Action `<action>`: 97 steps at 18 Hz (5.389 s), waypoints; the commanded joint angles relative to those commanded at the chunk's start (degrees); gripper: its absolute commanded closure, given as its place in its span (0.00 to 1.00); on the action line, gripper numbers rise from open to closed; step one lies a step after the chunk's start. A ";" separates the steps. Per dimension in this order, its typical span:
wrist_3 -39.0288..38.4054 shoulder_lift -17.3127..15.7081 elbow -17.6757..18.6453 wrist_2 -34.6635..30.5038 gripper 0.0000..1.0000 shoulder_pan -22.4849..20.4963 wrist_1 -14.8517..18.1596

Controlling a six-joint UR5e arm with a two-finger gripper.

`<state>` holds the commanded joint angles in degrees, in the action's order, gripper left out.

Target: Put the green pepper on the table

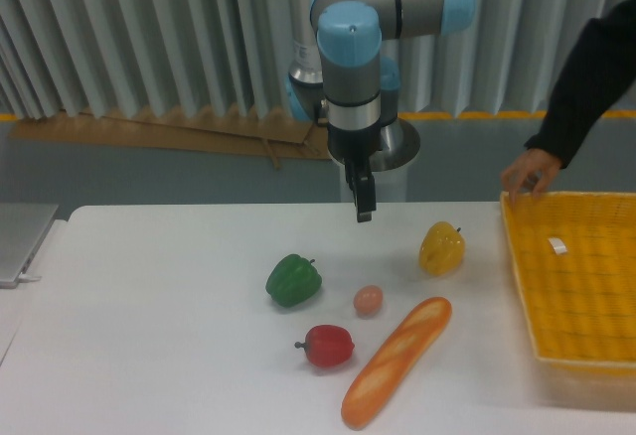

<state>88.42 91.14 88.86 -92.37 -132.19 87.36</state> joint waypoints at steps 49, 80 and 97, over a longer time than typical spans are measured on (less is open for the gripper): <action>0.88 0.79 0.53 2.46 0.00 -1.41 -2.99; 0.62 0.88 1.85 2.64 0.00 -1.49 -3.60; 0.62 1.32 3.43 2.46 0.00 -1.14 -8.25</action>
<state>89.03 92.46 92.28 -89.91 -133.33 79.11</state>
